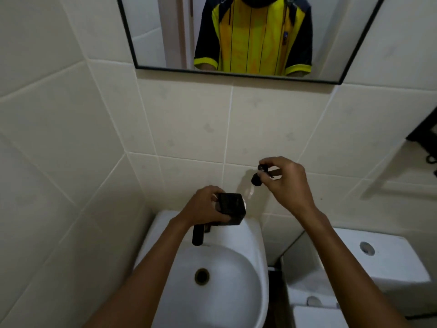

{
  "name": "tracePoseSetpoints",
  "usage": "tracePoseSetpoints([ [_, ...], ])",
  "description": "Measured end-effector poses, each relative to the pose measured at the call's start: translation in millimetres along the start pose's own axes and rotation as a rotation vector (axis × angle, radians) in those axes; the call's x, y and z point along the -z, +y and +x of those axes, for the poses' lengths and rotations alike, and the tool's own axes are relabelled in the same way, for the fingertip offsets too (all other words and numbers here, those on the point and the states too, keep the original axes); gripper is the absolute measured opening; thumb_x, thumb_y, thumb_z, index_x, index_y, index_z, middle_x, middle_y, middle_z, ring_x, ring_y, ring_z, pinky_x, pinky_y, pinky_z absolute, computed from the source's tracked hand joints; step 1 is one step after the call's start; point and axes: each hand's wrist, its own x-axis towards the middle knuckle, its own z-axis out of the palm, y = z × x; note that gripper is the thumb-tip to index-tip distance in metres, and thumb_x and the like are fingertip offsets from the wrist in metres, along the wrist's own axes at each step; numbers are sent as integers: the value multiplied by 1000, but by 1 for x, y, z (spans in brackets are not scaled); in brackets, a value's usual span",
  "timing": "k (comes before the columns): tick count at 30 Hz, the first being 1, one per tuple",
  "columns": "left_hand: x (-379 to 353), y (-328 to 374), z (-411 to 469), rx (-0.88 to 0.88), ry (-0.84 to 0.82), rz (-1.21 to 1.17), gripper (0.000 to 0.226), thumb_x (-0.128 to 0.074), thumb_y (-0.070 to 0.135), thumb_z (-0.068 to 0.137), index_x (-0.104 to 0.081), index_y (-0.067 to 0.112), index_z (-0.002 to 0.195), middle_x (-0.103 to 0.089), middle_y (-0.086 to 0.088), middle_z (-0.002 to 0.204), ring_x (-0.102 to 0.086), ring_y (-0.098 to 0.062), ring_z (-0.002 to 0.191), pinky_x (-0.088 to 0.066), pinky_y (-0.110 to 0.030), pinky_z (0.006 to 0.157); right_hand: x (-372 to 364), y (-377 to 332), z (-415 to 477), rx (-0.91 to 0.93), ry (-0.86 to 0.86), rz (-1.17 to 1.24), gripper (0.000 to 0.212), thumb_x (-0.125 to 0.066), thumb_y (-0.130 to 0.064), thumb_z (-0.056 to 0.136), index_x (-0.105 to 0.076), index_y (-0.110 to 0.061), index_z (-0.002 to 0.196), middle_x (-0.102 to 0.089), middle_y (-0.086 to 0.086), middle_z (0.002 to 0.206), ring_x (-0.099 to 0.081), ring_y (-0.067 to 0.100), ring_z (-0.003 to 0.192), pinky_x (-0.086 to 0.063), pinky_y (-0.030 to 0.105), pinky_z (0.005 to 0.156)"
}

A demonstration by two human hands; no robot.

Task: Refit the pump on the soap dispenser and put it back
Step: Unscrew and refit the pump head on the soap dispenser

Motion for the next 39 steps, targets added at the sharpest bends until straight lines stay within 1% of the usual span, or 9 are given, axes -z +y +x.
tracePoseSetpoints([
  [3,10,6,-5,-9,58,-52,64,-92,21,56,-67,13,115,-71,-1,108,-67,-13,94,-52,-14,77,18,-33,3,82,-11,-19,25,-74,-14,85,-74,-15,110,-74,-1,104,-72,13,81,-57,21,75],
  [7,23,19,-10,-26,82,-154,64,-93,20,57,-66,19,115,-69,1,109,-64,-10,96,-50,-18,79,35,-68,3,138,5,-20,25,-74,-13,86,-74,-15,111,-74,0,104,-72,14,84,-60,26,77],
  [11,34,29,-11,-70,81,-197,71,-91,32,52,-65,22,118,-69,1,111,-64,-13,104,-53,-25,91,47,-92,5,175,42,-6,25,-75,-14,85,-74,-17,110,-74,-2,104,-72,12,85,-61,28,78],
  [16,45,42,-9,-131,78,-197,77,-90,39,52,-65,22,122,-70,4,112,-65,-11,106,-54,-30,95,52,-112,9,230,22,-41,26,-75,-15,85,-74,-16,112,-74,-2,106,-73,12,85,-62,31,78],
  [21,58,52,-10,-156,83,-253,69,-92,23,59,-66,17,123,-71,-1,112,-68,-7,101,-53,-18,89,54,-124,14,253,36,-65,27,-75,-15,86,-73,-16,113,-74,0,108,-72,15,86,-62,29,78],
  [26,71,55,-10,-170,86,-293,62,-92,17,62,-67,15,119,-72,1,110,-67,9,89,-55,-14,83,55,-131,21,266,51,-75,27,-75,-16,86,-73,-17,113,-73,-1,109,-71,15,86,-61,26,76],
  [31,82,59,-6,-205,106,-334,57,-92,14,62,-68,21,113,-72,1,109,-69,-12,102,-56,-26,93,49,-135,28,260,50,-63,26,-76,-16,86,-74,-16,112,-74,-1,107,-73,15,85,-61,27,76],
  [36,92,64,-2,-233,93,-374,54,-90,4,66,-68,29,109,-70,10,103,-68,10,91,-54,-10,83,43,-138,36,224,45,-19,24,-75,-15,85,-75,-16,109,-75,-2,103,-73,11,81,-59,22,72],
  [39,100,66,0,-232,94,-386,55,-90,2,66,-67,37,102,-73,14,98,-70,9,89,-53,-9,83,42,-141,41,230,38,-18,25,-75,-15,86,-74,-16,111,-75,-2,104,-72,9,82,-60,24,75],
])
